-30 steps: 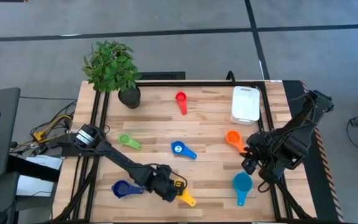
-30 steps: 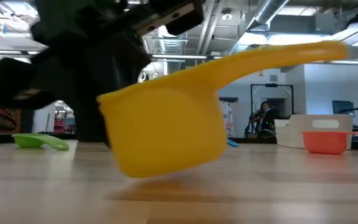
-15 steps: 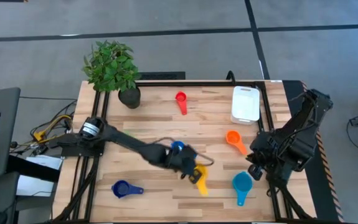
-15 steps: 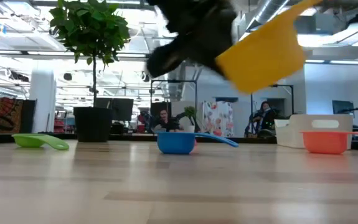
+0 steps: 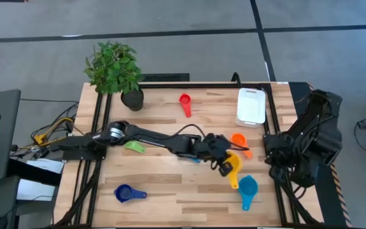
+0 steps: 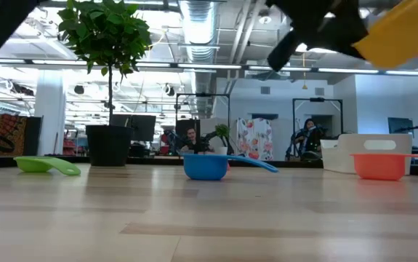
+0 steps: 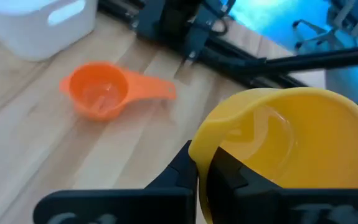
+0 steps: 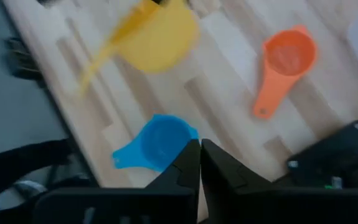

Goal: Nest measuring cups in basket
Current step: Stack the yellow measuring cup on the light blue measuring cup

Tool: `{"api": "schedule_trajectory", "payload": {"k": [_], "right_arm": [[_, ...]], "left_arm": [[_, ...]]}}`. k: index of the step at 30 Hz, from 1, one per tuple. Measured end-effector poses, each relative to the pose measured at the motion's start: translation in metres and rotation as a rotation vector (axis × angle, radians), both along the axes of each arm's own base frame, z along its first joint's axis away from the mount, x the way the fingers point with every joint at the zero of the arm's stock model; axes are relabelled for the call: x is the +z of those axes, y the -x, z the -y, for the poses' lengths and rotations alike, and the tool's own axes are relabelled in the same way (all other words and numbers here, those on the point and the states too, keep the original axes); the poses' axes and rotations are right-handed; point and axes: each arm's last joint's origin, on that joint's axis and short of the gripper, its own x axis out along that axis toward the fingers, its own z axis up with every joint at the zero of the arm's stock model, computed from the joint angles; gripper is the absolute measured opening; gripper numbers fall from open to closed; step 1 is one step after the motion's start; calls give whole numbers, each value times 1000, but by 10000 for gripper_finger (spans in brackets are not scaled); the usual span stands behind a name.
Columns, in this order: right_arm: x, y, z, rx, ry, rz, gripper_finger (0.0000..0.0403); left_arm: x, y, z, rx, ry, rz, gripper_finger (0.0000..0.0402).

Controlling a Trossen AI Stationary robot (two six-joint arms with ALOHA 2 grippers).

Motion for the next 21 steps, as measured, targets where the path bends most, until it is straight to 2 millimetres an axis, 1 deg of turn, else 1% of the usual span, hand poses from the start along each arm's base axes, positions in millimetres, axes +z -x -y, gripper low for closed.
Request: {"api": "schedule_trajectory", "payload": {"k": [2,4,7,8,11,14,16,18,20,21], "right_arm": [[4,2,1,-11,-24,9,19],[7,4,0,-20,-41,20,11],[7,6,-1,-34,-58,22,7],[7,6,-1,-43,-64,23,9],[7,6,-1,-57,-71,23,21],[7,5,-2,-89,-84,21,28],[6,5,-3,-103,-88,21,26],[6,4,-3,-124,-99,21,20],[6,4,-3,-144,-110,21,13],[6,4,-3,-158,-116,24,12]], "left_arm": [[1,-13,1,-21,-10,41,0],[-6,-22,2,-39,-16,21,0],[-13,-35,5,-57,-14,69,0],[-13,-39,5,-61,-8,120,0],[-16,-44,6,-62,17,230,0],[-25,-48,7,-60,18,248,0],[-36,-52,8,-58,12,261,0],[-40,-54,9,-80,15,276,0],[-43,-58,12,-112,34,347,0],[-44,-58,14,-125,36,347,0]]}}
